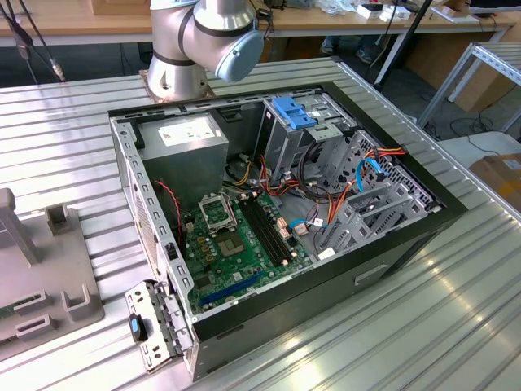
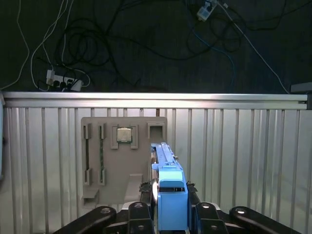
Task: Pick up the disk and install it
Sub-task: 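Pick up the disk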
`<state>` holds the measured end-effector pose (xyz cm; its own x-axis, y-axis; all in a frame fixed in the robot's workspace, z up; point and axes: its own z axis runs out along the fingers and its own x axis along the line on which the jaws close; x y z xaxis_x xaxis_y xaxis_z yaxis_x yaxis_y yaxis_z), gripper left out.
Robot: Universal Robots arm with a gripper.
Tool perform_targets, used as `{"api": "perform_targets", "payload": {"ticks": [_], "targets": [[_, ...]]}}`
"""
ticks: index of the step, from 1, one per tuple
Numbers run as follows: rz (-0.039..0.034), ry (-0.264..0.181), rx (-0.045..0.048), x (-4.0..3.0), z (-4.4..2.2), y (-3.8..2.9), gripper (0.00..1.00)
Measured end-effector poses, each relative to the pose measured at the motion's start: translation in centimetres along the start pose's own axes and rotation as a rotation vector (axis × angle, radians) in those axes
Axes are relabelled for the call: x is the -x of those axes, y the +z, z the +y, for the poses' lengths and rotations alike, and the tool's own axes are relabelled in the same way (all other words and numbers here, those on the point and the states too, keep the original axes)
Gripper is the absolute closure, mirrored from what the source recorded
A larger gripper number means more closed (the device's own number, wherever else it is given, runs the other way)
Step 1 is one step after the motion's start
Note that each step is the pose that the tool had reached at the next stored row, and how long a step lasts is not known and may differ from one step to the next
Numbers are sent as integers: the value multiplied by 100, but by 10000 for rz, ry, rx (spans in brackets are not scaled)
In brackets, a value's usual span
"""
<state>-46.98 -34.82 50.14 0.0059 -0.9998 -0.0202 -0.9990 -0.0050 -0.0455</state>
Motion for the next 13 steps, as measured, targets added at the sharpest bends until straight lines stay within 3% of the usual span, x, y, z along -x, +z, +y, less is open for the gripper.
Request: {"api": "perform_targets", "payload": {"ticks": [2,4,5,11,13], "targets": [[0,0,0,2,-4,-76,63],[-2,0,0,4,-9,-192,63],[-1,0,2,5,-11,-212,63],[-6,1,-1,4,-10,-212,63],[-7,0,-1,4,-37,-211,63]]}}
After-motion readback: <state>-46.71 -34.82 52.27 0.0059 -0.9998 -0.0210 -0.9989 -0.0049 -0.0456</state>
